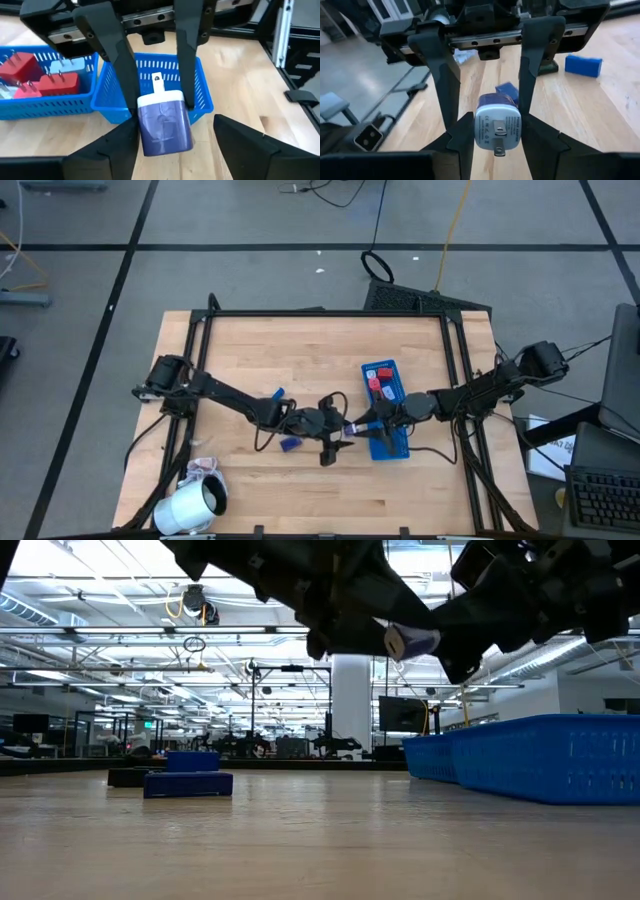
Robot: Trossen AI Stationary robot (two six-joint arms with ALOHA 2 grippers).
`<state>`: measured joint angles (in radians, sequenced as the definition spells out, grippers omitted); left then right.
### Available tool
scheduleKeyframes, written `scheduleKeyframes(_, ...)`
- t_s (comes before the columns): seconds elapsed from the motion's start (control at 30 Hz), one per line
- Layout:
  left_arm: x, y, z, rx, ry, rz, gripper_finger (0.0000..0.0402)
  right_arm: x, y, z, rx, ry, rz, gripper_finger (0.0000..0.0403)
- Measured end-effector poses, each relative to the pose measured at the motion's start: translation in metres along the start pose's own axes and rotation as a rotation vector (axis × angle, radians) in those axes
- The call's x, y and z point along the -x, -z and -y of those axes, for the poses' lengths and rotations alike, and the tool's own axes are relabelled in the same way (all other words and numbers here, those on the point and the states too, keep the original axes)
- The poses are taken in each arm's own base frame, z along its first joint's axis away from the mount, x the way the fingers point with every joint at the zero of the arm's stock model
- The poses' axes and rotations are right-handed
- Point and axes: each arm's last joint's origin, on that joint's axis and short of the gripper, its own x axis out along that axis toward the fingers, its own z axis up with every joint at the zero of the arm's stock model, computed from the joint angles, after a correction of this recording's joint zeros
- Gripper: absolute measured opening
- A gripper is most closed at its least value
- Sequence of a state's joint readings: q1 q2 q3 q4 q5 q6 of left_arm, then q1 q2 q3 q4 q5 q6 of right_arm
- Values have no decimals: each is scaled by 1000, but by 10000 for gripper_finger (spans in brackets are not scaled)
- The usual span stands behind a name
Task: Pick & Place Office items
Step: Put the violet charger adapter into the top blue bin
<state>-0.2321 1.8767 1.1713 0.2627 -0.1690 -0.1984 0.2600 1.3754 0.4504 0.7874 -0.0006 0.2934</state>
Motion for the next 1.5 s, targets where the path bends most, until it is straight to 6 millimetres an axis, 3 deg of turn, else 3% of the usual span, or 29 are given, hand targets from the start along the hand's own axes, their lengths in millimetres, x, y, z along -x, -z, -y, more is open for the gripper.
scheduleKeyframes(0.33, 50, -41, -2, -8, -18, 46, 268, 0, 1, -1, -2, -15, -10, 123)
scheduleKeyframes(0.5, 85, -63, -3, -39, -7, 87, 269, 1, 0, -1, -5, -17, -4, 123)
scheduleKeyframes(0.73, 139, -78, 6, -152, -50, 105, 269, 8, -8, -10, -1, -65, 28, 123)
scheduleKeyframes(0.87, 155, -60, 9, -186, -93, 143, 269, 14, -15, -15, 4, -85, 58, 123)
scheduleKeyframes(1.1, 170, -5, -10, -93, -104, 245, 269, 34, -44, -15, -17, -69, 114, 123)
scheduleKeyframes(1.23, 175, 16, -20, -37, -108, 285, 269, 45, -75, -15, -34, 43, -5, 123)
scheduleKeyframes(1.5, 176, 32, -34, -19, -144, 287, 269, 71, -127, -1, -96, 434, -363, 123)
